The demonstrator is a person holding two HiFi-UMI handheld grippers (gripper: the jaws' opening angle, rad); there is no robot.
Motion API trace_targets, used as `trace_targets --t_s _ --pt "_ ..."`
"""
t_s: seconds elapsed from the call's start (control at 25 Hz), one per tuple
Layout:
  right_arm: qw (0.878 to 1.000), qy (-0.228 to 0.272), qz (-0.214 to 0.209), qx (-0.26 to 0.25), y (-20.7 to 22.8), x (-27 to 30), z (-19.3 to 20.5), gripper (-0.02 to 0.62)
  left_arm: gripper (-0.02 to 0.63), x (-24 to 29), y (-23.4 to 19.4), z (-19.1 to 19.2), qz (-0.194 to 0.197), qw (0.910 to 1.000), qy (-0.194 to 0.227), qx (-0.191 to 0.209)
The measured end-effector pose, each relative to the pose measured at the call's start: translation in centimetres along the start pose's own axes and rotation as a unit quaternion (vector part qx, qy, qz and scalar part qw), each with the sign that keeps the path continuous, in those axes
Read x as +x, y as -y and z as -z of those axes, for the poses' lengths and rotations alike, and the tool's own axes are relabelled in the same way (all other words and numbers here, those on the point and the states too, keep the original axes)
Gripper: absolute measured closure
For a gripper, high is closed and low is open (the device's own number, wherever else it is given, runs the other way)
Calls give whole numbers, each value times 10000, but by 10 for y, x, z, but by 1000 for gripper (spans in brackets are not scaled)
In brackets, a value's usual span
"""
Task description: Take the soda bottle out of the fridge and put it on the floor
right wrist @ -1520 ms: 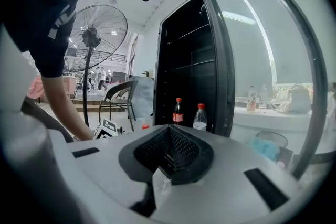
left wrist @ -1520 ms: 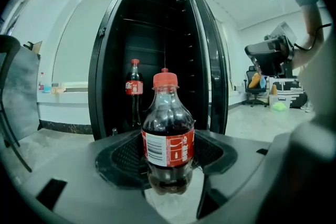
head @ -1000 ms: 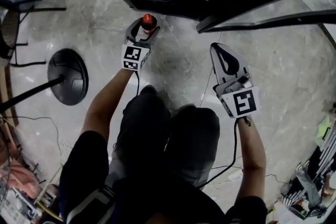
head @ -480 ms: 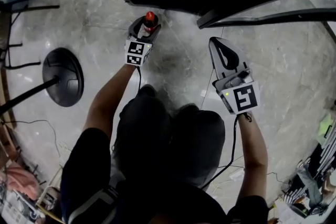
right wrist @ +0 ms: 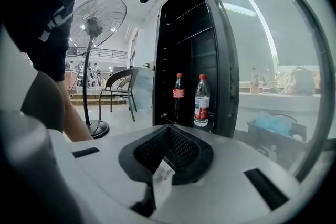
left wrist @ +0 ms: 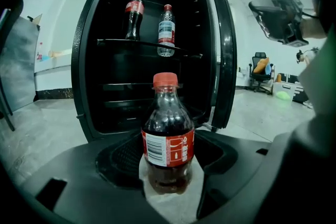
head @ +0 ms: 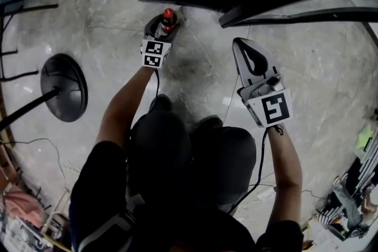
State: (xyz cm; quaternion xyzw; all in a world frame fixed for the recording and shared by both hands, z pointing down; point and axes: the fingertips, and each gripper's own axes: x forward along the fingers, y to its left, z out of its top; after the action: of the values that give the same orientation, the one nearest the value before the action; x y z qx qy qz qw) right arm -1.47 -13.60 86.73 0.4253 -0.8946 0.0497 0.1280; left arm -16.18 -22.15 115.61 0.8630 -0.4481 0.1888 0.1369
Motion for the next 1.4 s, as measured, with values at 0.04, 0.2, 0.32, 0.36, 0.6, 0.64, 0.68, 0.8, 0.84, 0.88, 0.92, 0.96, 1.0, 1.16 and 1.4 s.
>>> trace_targets --t_s 0.04,0.2,0.32,0.36,0.6,0.64,0.68,0.8,0.84,0.88,0.92,0.96,1.0,1.16,1.4 --pt "10000 -7 -12 4 0 1 1 578 302 3 0 1 -3 10000 5 -6" --pt "10000 6 -25 23 2 6 3 578 302 14 0 6 -22 10000 21 2" --pt "10000 4 -33 -22 2 9 4 578 302 20 -1 12 -42 10000 9 19" --pt "10000 0 -43 -24 2 10 5 578 302 21 -1 14 -50 10000 -3 23" --pt "9999 -55 -102 -16 -3 14 10 578 301 21 -4 19 -77 9999 101 101" --pt "9999 -72 -114 -24 -5 14 11 578 301 20 -3 19 -73 9998 125 147" --pt "9999 -89 -131 -32 -6 15 12 578 301 18 -2 20 -72 9997 148 184" --pt "9997 -118 -188 -31 -10 17 14 578 301 13 -2 24 -79 9995 225 219" --pt "9997 -123 -197 -29 -10 18 15 578 301 11 -2 24 -73 9994 252 232" --pt "9997 -126 -202 -26 -10 18 16 578 301 10 -2 25 -64 9993 277 255" --pt "9997 -127 -206 -24 -11 18 17 578 301 8 -1 26 -60 9991 301 279" --pt "9997 -127 -211 -23 -11 19 17 578 301 6 0 27 -63 9990 323 299" --pt "9997 -128 -218 -21 -11 19 18 578 301 5 0 28 -72 9989 343 321" --pt "9996 -131 -255 -34 -14 18 19 578 301 1 2 31 -85 9985 361 410" --pt "9996 -159 -238 -31 -15 16 21 578 299 0 1 32 -59 9984 284 483"
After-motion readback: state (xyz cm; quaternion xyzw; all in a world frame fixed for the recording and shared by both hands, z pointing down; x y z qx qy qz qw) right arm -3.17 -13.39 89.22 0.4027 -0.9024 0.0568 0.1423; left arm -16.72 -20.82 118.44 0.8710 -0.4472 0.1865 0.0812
